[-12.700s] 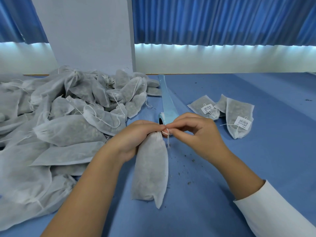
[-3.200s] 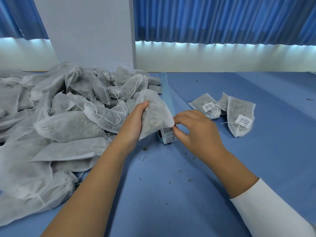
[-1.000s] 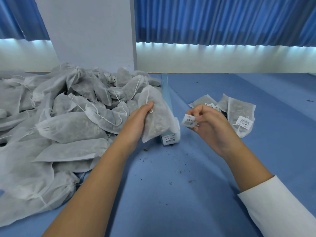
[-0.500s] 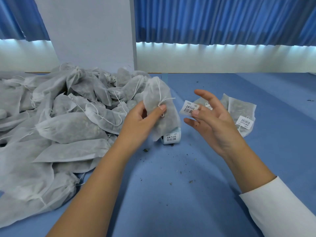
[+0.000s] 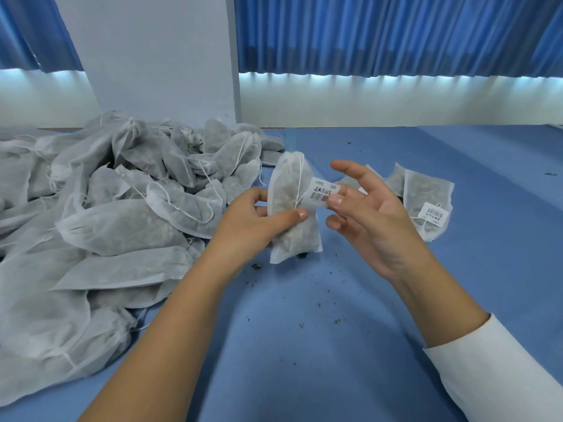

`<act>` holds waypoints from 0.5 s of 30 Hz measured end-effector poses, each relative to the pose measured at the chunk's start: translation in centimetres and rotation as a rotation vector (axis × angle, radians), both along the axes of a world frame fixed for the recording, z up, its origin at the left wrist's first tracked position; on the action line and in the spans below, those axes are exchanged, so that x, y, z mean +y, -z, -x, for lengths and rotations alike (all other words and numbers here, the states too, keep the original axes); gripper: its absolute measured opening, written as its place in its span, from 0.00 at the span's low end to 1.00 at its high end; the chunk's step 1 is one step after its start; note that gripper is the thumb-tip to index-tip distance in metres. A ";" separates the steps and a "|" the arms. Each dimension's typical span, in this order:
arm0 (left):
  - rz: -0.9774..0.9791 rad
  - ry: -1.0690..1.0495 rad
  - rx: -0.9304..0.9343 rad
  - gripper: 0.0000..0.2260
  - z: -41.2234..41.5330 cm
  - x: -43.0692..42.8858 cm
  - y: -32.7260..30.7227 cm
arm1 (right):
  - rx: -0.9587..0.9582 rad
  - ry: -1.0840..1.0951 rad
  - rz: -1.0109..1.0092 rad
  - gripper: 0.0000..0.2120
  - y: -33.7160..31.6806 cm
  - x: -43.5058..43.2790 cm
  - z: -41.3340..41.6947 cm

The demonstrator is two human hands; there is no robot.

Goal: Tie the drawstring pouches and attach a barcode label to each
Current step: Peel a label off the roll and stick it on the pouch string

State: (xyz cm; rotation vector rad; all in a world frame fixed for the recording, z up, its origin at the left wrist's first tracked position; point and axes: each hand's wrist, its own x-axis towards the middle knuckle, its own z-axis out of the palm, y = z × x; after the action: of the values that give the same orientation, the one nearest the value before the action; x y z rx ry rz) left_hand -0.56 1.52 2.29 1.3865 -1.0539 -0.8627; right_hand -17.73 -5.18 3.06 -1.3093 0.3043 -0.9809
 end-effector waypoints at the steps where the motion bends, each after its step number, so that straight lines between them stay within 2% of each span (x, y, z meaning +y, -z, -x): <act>1: -0.001 0.003 -0.007 0.19 0.0 0.0 0.0 | -0.004 -0.011 0.001 0.18 0.1 0.0 -0.1; 7: -0.023 0.094 -0.072 0.18 0.3 0.2 0.0 | -0.028 0.034 -0.037 0.17 0.3 0.1 -0.4; 15: -0.026 0.046 0.052 0.12 -0.1 -0.2 0.2 | 0.100 0.189 -0.031 0.14 0.1 -0.3 -0.1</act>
State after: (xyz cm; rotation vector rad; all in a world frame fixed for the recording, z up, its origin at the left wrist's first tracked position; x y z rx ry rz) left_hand -0.42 1.34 2.11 1.3594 -1.0415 -0.9445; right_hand -17.61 -5.46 2.95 -1.3206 0.5251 -1.0659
